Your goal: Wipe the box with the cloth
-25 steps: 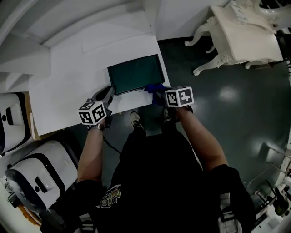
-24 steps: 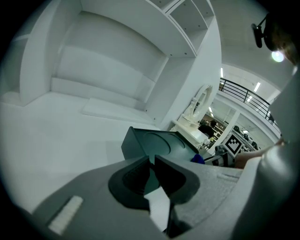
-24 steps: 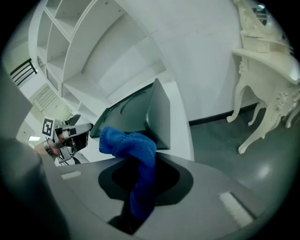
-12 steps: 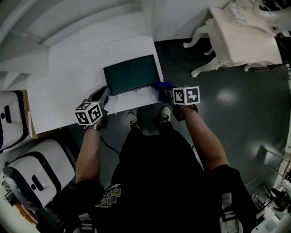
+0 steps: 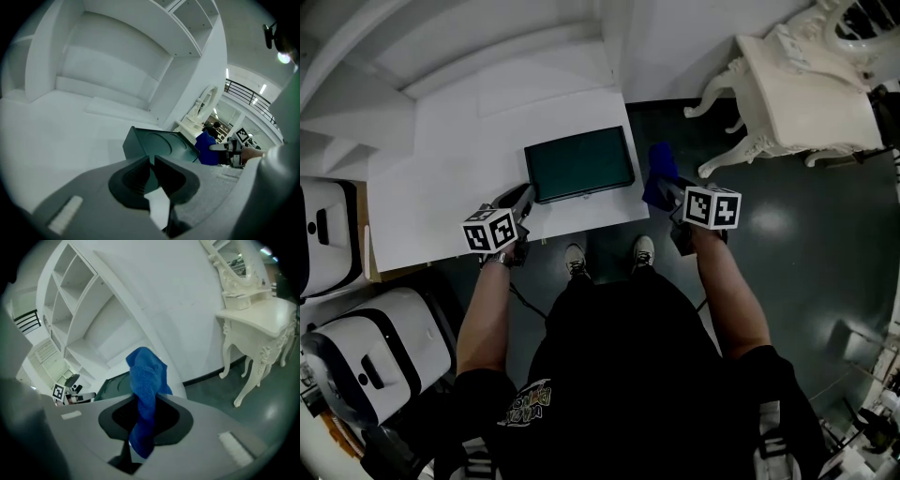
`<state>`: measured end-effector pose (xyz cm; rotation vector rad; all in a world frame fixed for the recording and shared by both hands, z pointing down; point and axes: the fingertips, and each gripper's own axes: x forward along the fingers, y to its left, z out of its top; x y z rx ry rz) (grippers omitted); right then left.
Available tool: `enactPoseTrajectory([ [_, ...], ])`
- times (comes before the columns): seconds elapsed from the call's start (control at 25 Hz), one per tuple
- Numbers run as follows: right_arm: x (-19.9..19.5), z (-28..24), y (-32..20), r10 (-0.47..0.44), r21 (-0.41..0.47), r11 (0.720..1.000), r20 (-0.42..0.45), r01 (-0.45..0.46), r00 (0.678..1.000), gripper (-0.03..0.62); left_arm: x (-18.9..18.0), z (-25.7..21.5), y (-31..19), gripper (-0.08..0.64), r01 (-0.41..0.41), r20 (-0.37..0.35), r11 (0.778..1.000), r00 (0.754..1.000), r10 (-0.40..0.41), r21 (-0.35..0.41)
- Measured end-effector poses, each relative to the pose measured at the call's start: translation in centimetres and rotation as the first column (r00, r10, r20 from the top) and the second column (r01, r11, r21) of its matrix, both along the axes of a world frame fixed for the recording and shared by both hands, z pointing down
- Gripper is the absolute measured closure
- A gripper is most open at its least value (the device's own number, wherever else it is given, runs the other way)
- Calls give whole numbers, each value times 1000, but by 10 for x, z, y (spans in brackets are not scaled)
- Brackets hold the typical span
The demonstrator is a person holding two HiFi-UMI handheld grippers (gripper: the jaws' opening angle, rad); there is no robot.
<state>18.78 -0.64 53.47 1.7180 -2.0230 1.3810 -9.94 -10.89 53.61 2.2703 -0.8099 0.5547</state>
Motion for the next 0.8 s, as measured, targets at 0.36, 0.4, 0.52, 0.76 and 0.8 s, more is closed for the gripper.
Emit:
enactPoseTrajectory([
  [0.36, -24, -81, -21, -67, 219, 973, -30, 72, 997, 500, 5, -57, 4, 558, 38, -120, 996, 992, -28, 77],
  [0.4, -27, -89, -23, -74, 238, 968, -35, 80, 997, 500, 8, -68, 5, 558, 31, -137, 995, 990, -17, 95],
  [0.52, -34, -113, -27, -94, 286, 952, -57, 106, 994, 500, 16, -103, 8, 558, 14, -181, 989, 983, 13, 150],
  [0.76, -46, -158, -29, -124, 367, 917, -108, 155, 986, 500, 25, -166, 14, 558, 9, -263, 970, 963, 57, 243],
  [0.8, -48, -166, -29, -128, 379, 911, -119, 164, 985, 500, 26, -174, 15, 558, 7, -275, 968, 959, 65, 253],
])
